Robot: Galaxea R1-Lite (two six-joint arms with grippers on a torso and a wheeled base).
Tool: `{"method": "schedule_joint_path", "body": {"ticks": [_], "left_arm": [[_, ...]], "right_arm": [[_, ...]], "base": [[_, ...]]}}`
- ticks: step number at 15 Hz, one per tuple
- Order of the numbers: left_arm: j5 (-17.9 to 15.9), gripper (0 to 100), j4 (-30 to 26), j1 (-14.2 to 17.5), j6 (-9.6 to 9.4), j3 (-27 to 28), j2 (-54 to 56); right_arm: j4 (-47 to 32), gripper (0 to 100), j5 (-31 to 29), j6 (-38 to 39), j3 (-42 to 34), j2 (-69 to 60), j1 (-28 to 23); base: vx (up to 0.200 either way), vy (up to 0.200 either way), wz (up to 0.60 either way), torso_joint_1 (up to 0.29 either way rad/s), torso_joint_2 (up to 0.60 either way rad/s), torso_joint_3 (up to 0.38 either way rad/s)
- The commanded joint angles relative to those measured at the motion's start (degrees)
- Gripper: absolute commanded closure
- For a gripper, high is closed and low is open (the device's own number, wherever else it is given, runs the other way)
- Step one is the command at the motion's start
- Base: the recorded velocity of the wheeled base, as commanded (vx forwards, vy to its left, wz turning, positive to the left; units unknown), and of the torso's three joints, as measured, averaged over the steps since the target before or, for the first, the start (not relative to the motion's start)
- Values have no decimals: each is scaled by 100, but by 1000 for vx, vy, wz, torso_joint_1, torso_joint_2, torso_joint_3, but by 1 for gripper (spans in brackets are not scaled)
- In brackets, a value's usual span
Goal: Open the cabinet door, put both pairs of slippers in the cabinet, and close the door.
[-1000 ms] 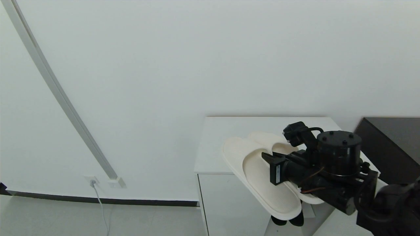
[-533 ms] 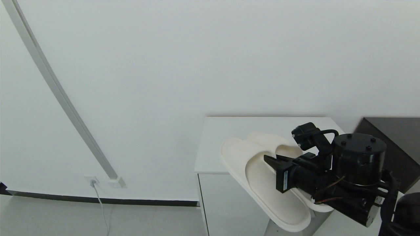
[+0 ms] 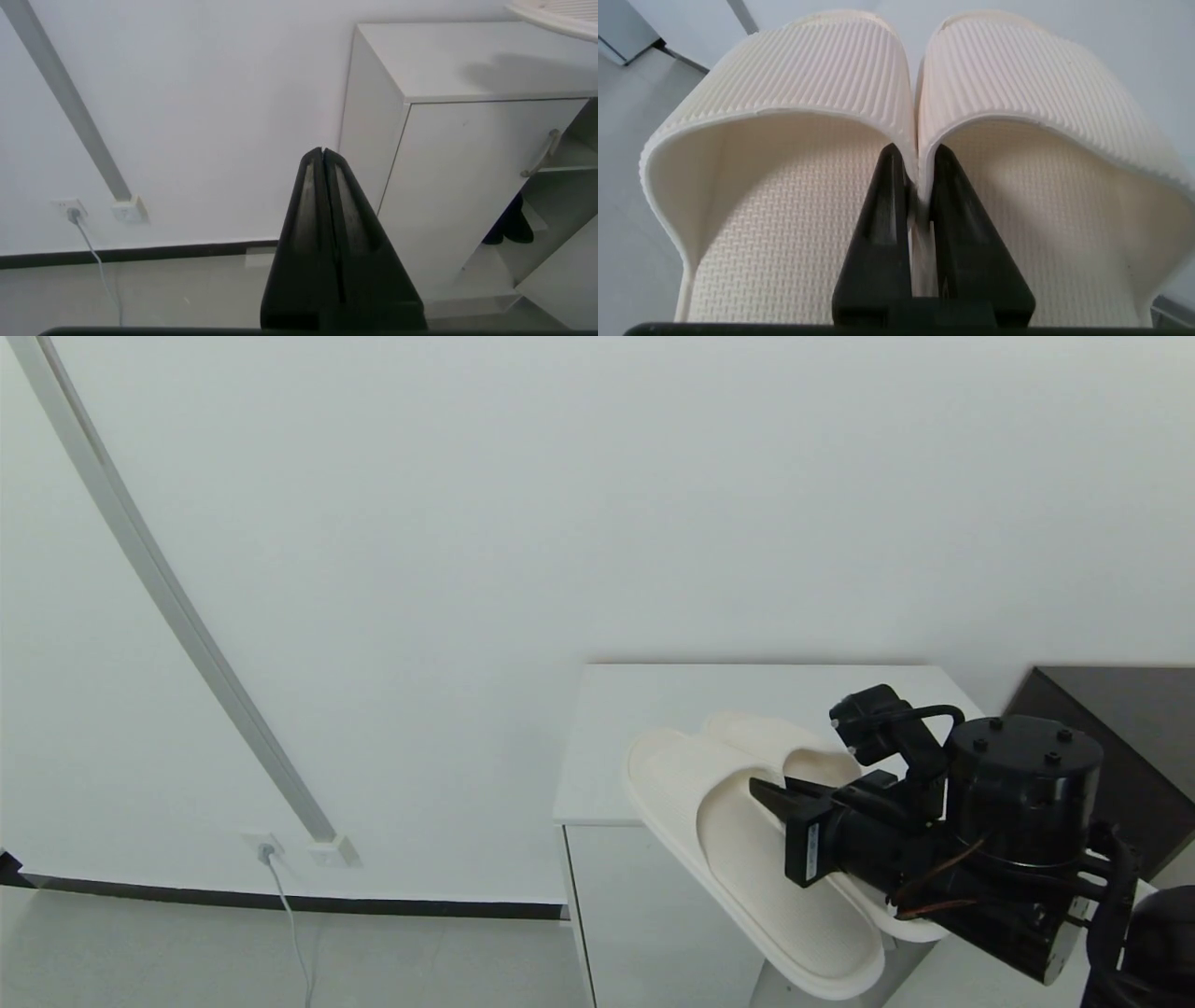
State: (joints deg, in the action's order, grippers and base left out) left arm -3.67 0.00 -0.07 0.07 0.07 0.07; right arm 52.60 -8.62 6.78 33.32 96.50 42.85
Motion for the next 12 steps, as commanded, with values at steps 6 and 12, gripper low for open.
{"method": "schedule_joint_path", "body": {"ticks": [6, 12], "left_arm": [[7, 100, 0, -1, 19, 1, -7], [7, 100, 0, -1, 19, 1, -7]], "right_arm": [[13, 100, -8, -10, -62, 18, 66], [13, 100, -8, -10, -71, 35, 74]], "base": [[-167, 0, 0, -4, 1, 3], [0, 0, 0, 0, 0, 0]]}}
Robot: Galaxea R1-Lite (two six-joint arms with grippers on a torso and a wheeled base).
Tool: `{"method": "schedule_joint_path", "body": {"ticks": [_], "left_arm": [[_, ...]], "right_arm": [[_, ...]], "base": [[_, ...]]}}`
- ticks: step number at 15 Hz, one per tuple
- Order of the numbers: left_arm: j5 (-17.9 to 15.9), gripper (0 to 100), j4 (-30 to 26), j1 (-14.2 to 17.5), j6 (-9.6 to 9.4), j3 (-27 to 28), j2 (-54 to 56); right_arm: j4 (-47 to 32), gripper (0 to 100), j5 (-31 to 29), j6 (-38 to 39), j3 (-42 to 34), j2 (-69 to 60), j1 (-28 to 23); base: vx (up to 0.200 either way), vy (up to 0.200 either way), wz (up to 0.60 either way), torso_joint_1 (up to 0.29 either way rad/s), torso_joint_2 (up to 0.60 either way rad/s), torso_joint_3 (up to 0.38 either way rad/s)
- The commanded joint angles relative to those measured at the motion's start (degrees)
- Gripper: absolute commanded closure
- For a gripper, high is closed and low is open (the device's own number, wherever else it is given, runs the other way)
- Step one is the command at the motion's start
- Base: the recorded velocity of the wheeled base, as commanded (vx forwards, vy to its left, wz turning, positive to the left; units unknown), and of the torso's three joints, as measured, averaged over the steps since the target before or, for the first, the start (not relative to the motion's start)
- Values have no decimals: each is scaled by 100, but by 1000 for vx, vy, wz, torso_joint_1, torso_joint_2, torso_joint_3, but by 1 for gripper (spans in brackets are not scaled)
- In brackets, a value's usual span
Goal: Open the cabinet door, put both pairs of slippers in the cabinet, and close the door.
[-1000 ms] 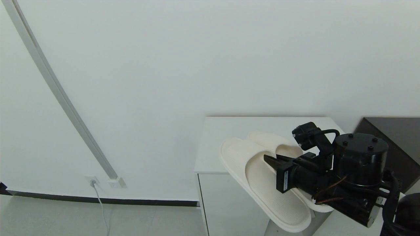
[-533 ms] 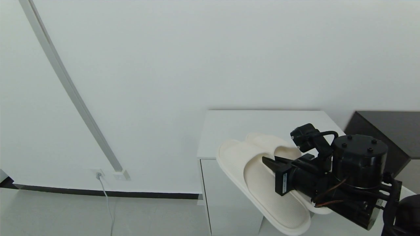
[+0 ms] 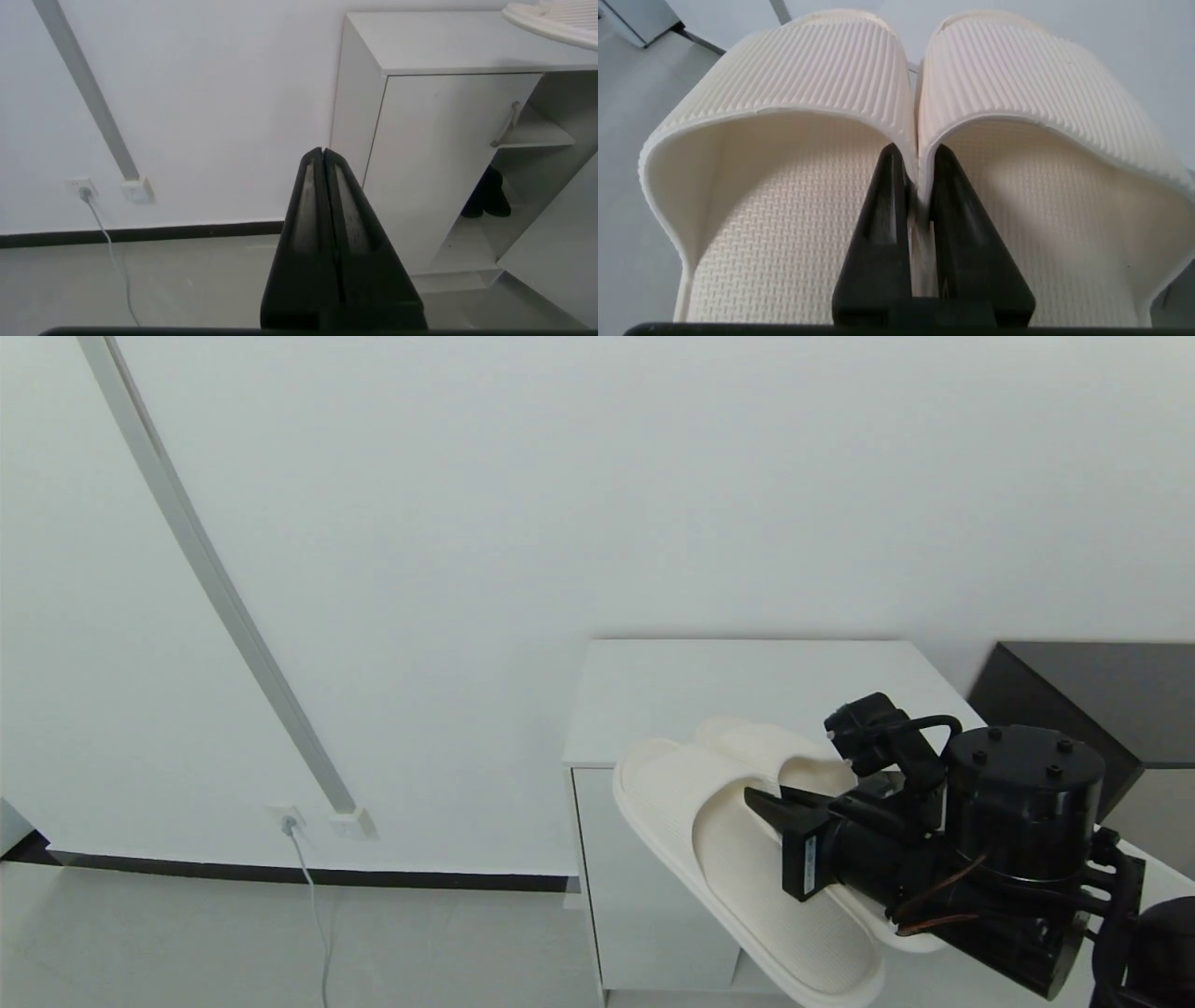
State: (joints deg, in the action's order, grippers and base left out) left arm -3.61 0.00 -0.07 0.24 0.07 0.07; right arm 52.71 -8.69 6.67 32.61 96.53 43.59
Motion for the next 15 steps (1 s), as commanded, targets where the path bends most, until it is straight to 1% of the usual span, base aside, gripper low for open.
{"method": "schedule_joint_path", "body": {"ticks": [1, 14, 15], "left_arm": [[0, 100, 0, -1, 2, 1, -7], [-8, 100, 0, -1, 2, 1, -7], [0, 100, 0, -1, 2, 1, -7]], "right_arm": [[2, 100, -1, 1, 0, 33, 0], [2, 100, -1, 1, 0, 42, 0], [2, 100, -1, 1, 0, 42, 0]], "base": [[0, 0, 0, 0, 0, 0], [0, 0, 0, 0, 0, 0], [0, -200, 0, 7, 2, -2]]}}
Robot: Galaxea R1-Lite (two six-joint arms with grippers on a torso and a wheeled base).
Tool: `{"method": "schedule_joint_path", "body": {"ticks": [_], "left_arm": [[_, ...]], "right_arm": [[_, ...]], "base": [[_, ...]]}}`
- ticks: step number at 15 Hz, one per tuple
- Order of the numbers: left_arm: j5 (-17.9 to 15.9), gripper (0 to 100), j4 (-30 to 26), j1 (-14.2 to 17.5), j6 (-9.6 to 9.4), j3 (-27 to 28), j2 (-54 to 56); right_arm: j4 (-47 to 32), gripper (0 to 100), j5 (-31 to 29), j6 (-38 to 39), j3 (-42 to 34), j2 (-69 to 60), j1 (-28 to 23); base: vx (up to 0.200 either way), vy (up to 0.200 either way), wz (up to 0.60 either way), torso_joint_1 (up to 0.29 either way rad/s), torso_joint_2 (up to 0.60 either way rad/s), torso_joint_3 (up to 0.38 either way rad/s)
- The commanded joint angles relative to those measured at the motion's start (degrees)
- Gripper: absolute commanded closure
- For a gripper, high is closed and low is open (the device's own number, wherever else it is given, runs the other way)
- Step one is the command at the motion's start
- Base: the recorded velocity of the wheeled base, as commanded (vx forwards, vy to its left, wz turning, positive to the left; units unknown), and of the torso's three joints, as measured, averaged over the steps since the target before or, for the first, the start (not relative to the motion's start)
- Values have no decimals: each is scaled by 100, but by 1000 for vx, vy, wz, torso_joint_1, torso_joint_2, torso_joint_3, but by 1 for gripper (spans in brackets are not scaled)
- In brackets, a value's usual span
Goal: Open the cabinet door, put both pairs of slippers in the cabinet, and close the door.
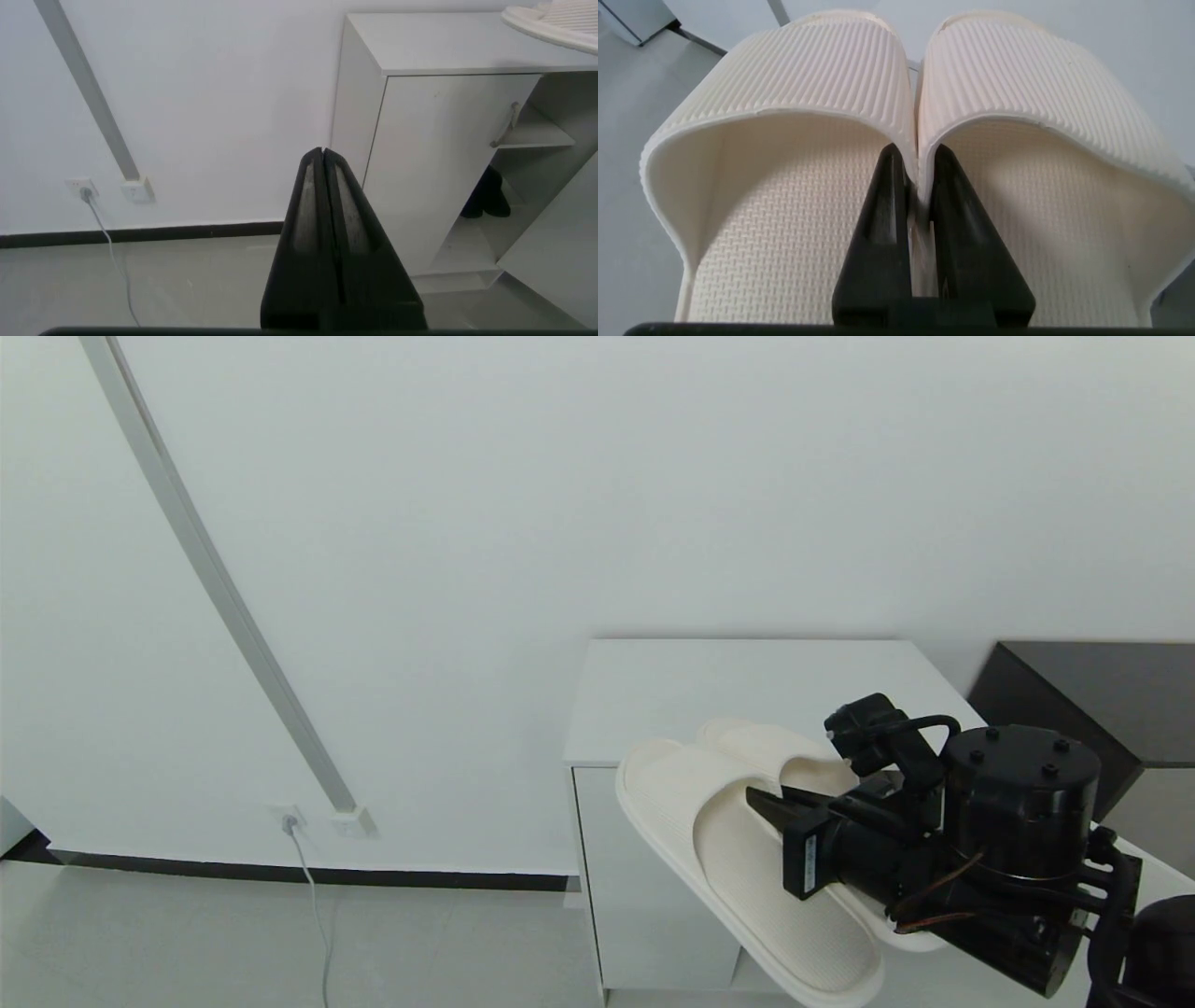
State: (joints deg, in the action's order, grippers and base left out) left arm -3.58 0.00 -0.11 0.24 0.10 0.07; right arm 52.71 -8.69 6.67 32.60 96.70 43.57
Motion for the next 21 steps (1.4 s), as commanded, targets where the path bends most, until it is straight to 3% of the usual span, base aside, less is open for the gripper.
{"method": "schedule_joint_path", "body": {"ticks": [1, 21], "left_arm": [[-2, 100, 0, 2, 2, -1, -7], [-11, 100, 0, 2, 2, -1, -7]], "right_arm": [[2, 100, -1, 1, 1, 25, 2], [29, 100, -10, -16, -148, -19, -6]], "base": [[0, -200, 0, 2, 7, 2], [0, -190, 0, 3, 3, 3]]}}
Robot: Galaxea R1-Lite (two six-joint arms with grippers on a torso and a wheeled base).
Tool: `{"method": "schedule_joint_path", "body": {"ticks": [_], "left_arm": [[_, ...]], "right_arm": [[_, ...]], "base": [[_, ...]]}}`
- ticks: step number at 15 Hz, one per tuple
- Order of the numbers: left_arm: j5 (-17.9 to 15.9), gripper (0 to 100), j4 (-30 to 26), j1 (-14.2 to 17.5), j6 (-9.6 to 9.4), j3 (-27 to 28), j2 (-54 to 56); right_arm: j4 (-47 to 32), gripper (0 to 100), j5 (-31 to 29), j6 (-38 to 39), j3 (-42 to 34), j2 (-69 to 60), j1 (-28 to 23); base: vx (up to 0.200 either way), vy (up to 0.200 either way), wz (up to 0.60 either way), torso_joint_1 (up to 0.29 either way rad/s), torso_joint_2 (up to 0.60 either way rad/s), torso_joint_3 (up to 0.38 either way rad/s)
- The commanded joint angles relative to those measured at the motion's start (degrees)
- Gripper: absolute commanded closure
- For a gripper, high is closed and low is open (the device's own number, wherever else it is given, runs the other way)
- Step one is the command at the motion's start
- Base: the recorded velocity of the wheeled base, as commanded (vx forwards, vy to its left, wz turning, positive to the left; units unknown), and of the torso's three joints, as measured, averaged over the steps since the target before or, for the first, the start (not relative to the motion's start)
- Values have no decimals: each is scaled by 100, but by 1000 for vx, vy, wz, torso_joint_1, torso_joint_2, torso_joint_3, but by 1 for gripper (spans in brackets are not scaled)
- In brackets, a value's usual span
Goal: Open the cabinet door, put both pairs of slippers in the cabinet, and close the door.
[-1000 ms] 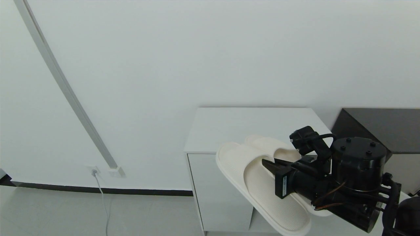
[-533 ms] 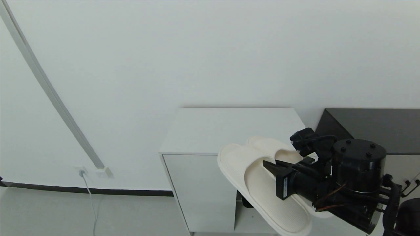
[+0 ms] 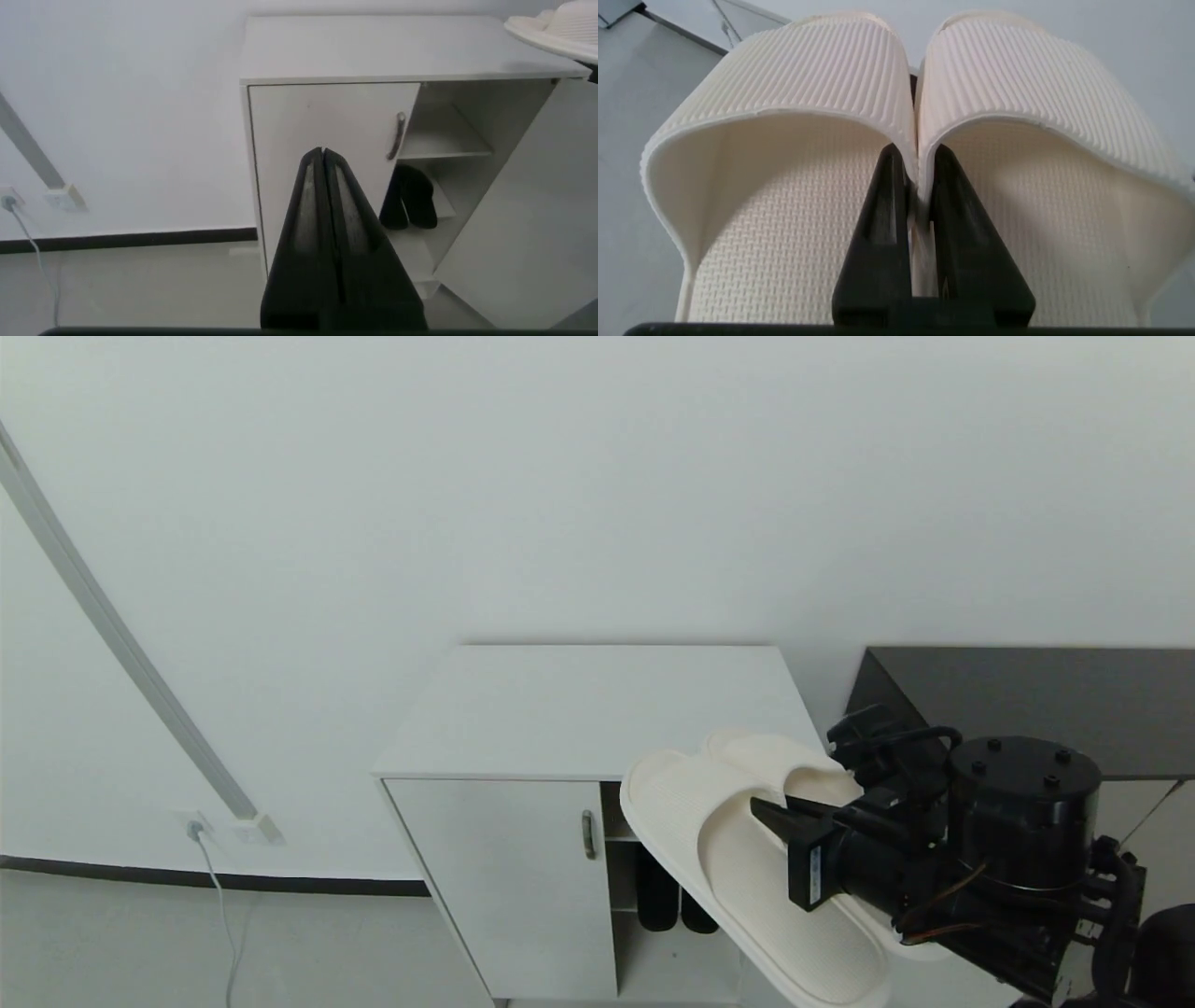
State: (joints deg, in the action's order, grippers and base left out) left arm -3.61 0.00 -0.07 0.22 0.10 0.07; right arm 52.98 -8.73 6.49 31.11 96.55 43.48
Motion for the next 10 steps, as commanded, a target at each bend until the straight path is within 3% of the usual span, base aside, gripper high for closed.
{"method": "schedule_joint_path", "body": {"ticks": [1, 10], "left_arm": [[0, 100, 0, -1, 4, -1, -7], [0, 100, 0, -1, 31, -1, -7]], "right_arm": [[2, 100, 3, -7, 0, -5, 2], [2, 100, 3, 19, -61, 22, 2]], "base": [[0, 0, 0, 0, 0, 0], [0, 0, 0, 0, 0, 0]]}}
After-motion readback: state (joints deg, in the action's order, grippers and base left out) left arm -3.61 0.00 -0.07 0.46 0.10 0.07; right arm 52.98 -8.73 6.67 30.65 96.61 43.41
